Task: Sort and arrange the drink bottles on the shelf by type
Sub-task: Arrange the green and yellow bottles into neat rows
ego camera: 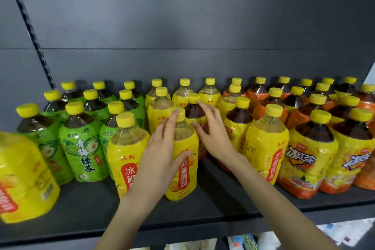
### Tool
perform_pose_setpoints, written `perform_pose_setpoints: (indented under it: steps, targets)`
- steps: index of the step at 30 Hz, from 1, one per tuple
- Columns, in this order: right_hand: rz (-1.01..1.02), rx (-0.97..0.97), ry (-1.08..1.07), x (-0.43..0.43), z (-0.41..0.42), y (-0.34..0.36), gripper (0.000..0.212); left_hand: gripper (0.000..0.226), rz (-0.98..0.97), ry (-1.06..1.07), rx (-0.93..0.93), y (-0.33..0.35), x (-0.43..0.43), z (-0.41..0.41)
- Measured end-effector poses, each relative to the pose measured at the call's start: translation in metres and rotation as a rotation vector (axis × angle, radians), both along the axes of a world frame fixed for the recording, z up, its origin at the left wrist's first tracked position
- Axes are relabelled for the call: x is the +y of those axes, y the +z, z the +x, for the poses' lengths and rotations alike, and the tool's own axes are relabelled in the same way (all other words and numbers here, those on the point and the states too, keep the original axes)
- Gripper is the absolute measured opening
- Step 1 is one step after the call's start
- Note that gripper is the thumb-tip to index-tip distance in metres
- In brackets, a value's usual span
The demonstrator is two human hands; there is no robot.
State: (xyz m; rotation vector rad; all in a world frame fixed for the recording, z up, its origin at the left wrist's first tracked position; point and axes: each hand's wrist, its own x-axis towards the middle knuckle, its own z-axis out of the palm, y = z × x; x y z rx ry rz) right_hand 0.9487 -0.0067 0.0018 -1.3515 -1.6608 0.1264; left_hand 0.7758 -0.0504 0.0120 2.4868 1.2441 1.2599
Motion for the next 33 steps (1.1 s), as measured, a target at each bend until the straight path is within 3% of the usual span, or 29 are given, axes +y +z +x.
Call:
perform_pose_setpoints:
  steps: [5, 14, 21, 33]
  targets:
    - [-0.149, 0.289, 0.150, 0.026, -0.005, 0.003, 0.074, 0.098, 0.010, -0.010, -0.011, 0.001, -0.001, 0.000]
    - [-0.094, 0.188, -0.060, 0.010, -0.006, -0.007, 0.074, 0.100, -0.011, 0.013, -0.011, 0.001, -0.001, 0.001]
    - [-0.271, 0.259, 0.119, 0.002, 0.004, -0.005, 0.071, 0.099, -0.013, 0.018, -0.002, 0.000, 0.000, 0.001]
    - [-0.048, 0.272, -0.101, -0.017, -0.012, -0.041, 0.072, 0.100, 0.005, 0.042, 0.005, -0.001, 0.000, 0.003]
